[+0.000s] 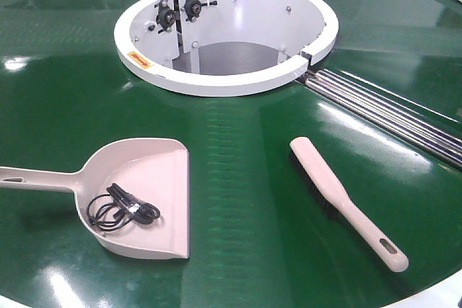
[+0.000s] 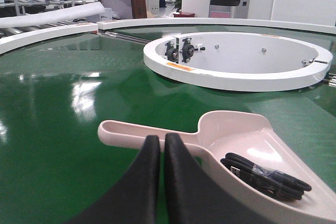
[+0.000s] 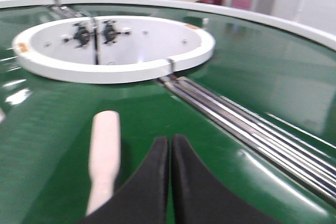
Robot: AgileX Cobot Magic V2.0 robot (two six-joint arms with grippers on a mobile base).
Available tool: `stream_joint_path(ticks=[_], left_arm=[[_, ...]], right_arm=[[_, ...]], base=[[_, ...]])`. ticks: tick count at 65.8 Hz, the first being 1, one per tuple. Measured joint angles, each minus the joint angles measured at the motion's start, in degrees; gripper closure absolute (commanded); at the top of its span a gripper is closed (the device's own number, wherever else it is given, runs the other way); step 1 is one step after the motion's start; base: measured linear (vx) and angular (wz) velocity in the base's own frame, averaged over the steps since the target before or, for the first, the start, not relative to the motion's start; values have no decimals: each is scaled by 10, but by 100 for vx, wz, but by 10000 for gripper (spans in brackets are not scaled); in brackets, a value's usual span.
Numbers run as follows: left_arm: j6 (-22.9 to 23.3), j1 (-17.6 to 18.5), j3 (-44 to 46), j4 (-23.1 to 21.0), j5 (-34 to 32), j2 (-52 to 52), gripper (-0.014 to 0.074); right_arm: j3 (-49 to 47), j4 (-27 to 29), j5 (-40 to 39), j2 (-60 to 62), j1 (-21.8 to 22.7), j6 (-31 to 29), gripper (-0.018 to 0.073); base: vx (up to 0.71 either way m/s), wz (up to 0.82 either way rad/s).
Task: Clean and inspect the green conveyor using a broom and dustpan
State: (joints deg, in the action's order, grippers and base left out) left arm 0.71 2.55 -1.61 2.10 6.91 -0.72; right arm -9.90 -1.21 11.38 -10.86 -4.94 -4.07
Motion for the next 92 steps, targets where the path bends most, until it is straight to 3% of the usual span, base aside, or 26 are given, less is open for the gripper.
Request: stream_joint_path(ticks=[15, 35, 49, 92], left_arm=[[0, 0, 0, 0, 0, 0, 603], [0, 0, 0, 0, 0, 0, 603], [0, 0, 0, 0, 0, 0, 603], [0, 0, 0, 0, 0, 0, 603]], right_arm=[[108, -5, -98, 55, 14, 13, 568], [115, -18, -80, 115, 18, 60, 568], [115, -64, -80, 115, 18, 107, 568], [115, -70, -79, 115, 18, 114, 568]], base=[[0, 0], [0, 0], [0, 0], [0, 0]])
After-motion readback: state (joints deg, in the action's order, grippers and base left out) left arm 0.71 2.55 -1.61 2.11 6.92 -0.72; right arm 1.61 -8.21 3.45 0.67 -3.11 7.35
